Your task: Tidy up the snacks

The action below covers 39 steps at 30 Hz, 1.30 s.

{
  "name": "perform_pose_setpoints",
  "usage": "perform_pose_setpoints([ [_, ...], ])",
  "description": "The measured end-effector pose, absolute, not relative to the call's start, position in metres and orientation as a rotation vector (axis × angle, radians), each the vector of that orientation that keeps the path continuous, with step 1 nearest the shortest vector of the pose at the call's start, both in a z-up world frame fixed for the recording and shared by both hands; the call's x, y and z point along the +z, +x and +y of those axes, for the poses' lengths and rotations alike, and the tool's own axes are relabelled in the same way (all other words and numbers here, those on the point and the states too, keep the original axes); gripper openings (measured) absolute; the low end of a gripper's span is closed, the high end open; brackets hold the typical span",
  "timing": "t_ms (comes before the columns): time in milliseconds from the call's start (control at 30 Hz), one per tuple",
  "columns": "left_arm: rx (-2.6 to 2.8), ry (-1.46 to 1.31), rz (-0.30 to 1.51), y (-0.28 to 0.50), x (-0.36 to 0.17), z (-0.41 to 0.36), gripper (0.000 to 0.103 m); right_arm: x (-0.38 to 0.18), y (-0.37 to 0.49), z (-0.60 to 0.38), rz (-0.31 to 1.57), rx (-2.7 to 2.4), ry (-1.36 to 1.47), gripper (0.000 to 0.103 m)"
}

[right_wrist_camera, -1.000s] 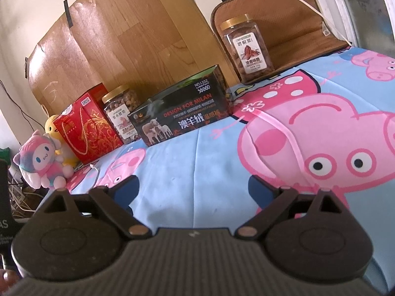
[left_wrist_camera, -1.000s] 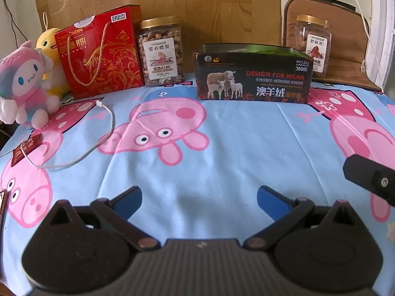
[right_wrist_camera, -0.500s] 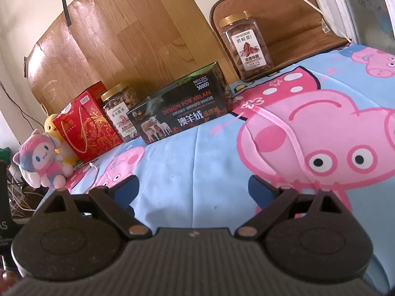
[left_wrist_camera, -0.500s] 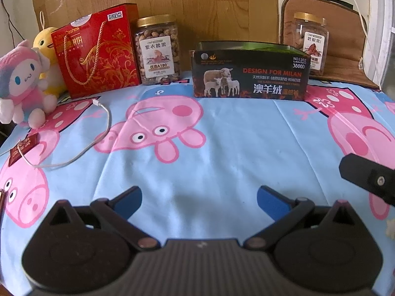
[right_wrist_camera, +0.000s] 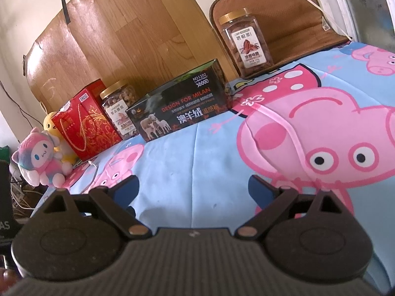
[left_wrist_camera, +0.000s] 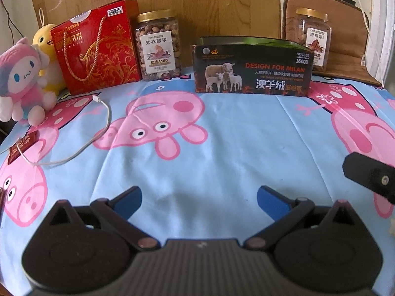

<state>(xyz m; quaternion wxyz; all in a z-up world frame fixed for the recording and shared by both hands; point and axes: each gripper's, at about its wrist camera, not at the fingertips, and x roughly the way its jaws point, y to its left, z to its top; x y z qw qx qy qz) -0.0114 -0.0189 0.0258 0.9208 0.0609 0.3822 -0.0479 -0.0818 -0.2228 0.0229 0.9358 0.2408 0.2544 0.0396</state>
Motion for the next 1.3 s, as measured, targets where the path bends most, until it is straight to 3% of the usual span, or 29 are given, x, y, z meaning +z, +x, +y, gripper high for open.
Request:
perform_pose_setpoints([
  [1300, -0.089, 0.131, 0.812, -0.0059, 0.0230, -0.0201, 0.103, 0.0214, -0.0770, -0.2246, 0.533, 0.078, 0.491, 0.097],
])
